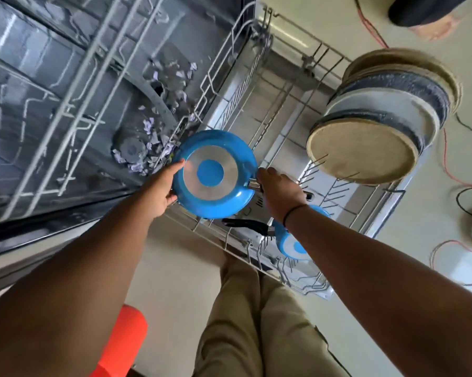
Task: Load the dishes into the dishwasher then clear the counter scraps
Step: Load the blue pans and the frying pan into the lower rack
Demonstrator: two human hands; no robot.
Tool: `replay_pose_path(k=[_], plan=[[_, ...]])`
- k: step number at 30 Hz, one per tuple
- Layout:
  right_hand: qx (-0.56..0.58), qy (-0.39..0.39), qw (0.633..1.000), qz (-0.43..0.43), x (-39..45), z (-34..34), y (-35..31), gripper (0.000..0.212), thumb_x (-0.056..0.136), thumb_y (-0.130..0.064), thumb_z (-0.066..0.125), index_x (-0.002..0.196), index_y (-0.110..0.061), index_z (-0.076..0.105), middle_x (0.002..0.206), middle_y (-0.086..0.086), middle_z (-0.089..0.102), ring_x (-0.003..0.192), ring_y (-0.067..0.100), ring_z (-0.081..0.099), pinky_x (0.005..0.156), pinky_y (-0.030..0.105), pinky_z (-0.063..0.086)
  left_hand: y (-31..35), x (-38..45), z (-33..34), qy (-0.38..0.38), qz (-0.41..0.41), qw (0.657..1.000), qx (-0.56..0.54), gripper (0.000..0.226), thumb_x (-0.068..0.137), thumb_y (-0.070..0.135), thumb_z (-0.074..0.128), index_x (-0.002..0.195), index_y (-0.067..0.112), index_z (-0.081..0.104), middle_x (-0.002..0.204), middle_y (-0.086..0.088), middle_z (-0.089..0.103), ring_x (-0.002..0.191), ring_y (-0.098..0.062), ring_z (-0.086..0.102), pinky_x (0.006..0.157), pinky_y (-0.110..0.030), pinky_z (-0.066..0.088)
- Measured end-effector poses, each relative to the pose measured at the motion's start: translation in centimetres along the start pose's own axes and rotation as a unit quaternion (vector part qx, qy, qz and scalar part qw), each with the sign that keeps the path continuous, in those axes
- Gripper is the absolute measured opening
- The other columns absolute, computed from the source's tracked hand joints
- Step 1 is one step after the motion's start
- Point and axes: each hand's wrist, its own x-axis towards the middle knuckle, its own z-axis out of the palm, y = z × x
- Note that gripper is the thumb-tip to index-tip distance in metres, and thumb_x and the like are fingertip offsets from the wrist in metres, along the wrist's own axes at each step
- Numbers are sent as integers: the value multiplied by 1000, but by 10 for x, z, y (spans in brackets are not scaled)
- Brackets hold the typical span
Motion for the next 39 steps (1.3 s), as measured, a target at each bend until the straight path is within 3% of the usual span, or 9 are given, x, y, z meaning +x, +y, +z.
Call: replay_pose_path(k=[5, 12, 16, 18, 19, 22, 29, 33, 39], plan=[[0, -1, 1000, -9, 14, 14, -3, 43, 88, -5, 48, 130, -16, 45, 117, 12, 52, 100, 36, 58, 74, 42, 50, -7, 23, -4, 0, 4, 1000, 21, 37, 82, 45, 67, 114, 26, 64, 112, 3, 67, 105, -13, 61, 78, -28, 47], [7, 5, 1000, -12, 27, 29, 1, 41, 90, -5, 49, 129, -17, 45, 113, 11, 52, 98, 35, 60, 72, 42, 50, -17, 52, -7, 50, 18, 998, 16, 60, 52, 62, 73, 102, 28, 66, 109, 3, 69, 100, -15, 65, 79, -31, 52], [7, 2, 1000, -12, 29, 33, 4, 39, 91, -7, 49, 129, -18, 43, 111, 10, 54, 97, 33, 61, 73, 41, 50, -23, 72, -8, 79, 50, 993, 71, 81, 40, 79, 64, 104, 30, 64, 112, 1, 66, 102, -19, 62, 92, -40, 50], [3, -18, 1000, 2, 33, 33, 6, 39, 93, -11, 49, 130, -20, 41, 113, 9, 56, 99, 33, 62, 74, 40, 49, -20, 59, 1, 109, 71, 984, 121, 89, 45, 86, 59, 110, 25, 61, 113, 0, 64, 101, -20, 60, 91, -40, 49], [2, -32, 999, 12, 36, 32, 7, 39, 93, -13, 49, 130, -22, 40, 115, 8, 57, 101, 33, 61, 75, 39, 48, -17, 52, 8, 118, 91, 977, 150, 82, 59, 83, 58, 113, 21, 58, 113, 1, 63, 100, -19, 58, 87, -35, 48], [-4, -62, 997, 36, 42, 31, 9, 39, 94, -18, 49, 131, -25, 40, 118, 7, 60, 105, 33, 60, 77, 39, 47, -17, 50, 23, 182, 149, 946, 221, 54, 89, 55, 52, 124, 13, 50, 113, -3, 58, 99, -19, 55, 77, -31, 41], [-36, -87, 993, 64, 47, 31, 12, 31, 94, -24, 55, 124, -25, 52, 110, 5, 62, 103, 29, 60, 78, 36, 47, -13, 52, 33, 220, 145, 919, 292, 60, 92, 56, 46, 133, 14, 43, 126, -11, 56, 111, -30, 56, 88, -39, 48], [-31, -103, 993, 43, 44, 29, 19, 37, 94, -30, 54, 128, -19, 47, 111, 10, 61, 103, 32, 59, 74, 36, 42, -7, 45, 37, 228, 127, 913, 314, 62, 92, 56, 44, 138, 14, 39, 133, -13, 51, 117, -32, 53, 94, -41, 45], [-18, -25, 1000, 5, -5, 25, 28, 49, 92, -34, 56, 135, -19, 39, 123, 7, 58, 114, 29, 53, 93, 40, 43, -26, 18, 25, 215, 188, 910, 300, 79, 78, 65, 55, 137, 14, 39, 128, -15, 54, 112, -35, 57, 91, -49, 50]])
